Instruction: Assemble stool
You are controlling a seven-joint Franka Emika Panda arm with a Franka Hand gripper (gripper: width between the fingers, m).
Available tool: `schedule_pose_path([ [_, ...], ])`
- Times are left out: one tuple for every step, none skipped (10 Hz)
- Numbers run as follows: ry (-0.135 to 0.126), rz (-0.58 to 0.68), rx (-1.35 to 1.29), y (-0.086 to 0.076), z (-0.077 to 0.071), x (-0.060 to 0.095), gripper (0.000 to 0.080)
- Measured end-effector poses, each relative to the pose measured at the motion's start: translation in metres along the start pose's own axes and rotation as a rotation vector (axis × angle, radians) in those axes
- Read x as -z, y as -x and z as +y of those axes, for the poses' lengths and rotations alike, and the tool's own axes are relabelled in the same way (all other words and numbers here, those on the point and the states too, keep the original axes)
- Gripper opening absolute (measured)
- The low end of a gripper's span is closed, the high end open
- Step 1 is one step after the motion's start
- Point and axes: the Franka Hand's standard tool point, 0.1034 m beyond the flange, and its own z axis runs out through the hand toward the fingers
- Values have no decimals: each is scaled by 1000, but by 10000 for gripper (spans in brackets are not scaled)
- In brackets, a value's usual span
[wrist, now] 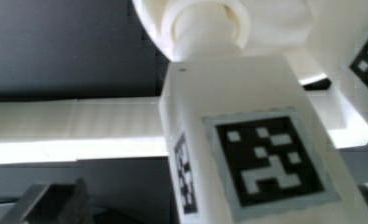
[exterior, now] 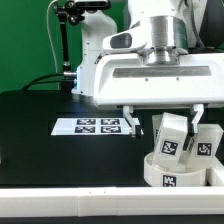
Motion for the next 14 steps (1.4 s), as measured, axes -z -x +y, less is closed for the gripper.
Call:
schedule_pose_path([
  [-6, -15, -5, -2, 0, 3, 649],
  [-8, -15, -6, -4, 0, 5, 649],
  [-9, -14, -6, -4, -2, 5, 649],
  [-11, -14, -3, -3, -4, 5, 649],
  [-13, -15, -1, -2, -7, 5, 649],
  [-15, -17, 3, 0, -9, 5, 649],
  [-15, -17, 3, 0, -9, 5, 649],
  [-16, -18, 4, 0, -10, 5, 649],
  [-18, -17, 5, -1, -11, 7, 649],
  [-21, -11, 6, -4, -13, 10, 649],
  [-23, -7, 5, -6, -13, 13, 649],
  [-24, -1, 5, -9, -14, 16, 649],
  [-25, 4, 3, -13, -13, 18, 649],
  [-28, 1, 5, -18, -11, 20, 649],
])
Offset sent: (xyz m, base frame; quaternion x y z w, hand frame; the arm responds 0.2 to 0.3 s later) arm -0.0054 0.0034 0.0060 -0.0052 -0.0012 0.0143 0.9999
